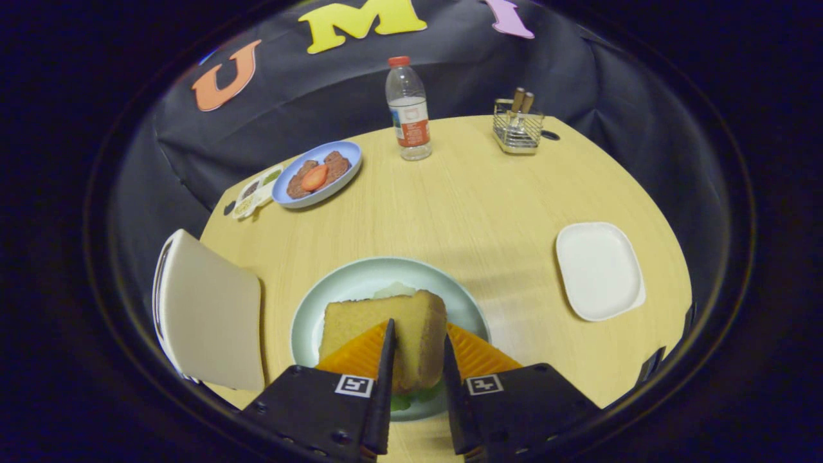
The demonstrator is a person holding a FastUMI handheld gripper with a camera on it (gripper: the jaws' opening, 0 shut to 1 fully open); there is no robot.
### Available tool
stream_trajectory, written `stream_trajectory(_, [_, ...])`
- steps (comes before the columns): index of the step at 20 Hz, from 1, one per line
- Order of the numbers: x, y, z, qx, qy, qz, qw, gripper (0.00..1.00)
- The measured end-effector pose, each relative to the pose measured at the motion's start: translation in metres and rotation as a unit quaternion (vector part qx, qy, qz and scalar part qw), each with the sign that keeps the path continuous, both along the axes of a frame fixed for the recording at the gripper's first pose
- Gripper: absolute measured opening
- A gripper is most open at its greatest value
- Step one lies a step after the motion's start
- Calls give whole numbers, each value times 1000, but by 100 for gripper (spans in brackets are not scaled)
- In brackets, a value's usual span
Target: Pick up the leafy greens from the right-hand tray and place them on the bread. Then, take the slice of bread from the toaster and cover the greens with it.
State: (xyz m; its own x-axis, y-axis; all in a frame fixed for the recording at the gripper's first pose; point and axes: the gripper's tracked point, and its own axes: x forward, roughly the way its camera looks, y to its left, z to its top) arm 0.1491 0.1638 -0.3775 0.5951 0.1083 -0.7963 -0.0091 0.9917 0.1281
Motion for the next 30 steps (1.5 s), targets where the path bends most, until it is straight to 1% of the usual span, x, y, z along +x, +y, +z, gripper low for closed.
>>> stream_trajectory(2, [-2, 1, -2, -10, 6, 25, 1000, 49])
stream_trajectory(4, [-7, -2, -3, -14, 11, 40, 999, 60])
stream_trajectory(5, [-9, -3, -3, -17, 9, 50, 999, 67])
stream_trajectory(6, [-12, -7, -1, -25, 2, 61, 998, 74])
stream_trajectory(8, [-18, -9, 7, -41, -19, 94, 995, 84])
stream_trajectory(9, [-19, -12, 15, -53, -36, 109, 992, 94])
stream_trajectory(10, [-20, -15, 26, -62, -55, 121, 989, 97])
stream_trajectory(13, [-27, -23, 69, -75, -114, 144, 980, 98])
stream_trajectory(16, [-37, -36, 126, -78, -188, 149, 968, 97])
stream_trajectory(19, [-56, -50, 191, -55, -261, 134, 954, 96])
stream_trajectory(24, [-95, -88, 300, -37, -383, 93, 918, 96])
stream_trajectory(27, [-119, -108, 346, -27, -422, 66, 904, 96])
stream_trajectory(30, [-144, -115, 368, -11, -435, 58, 899, 96])
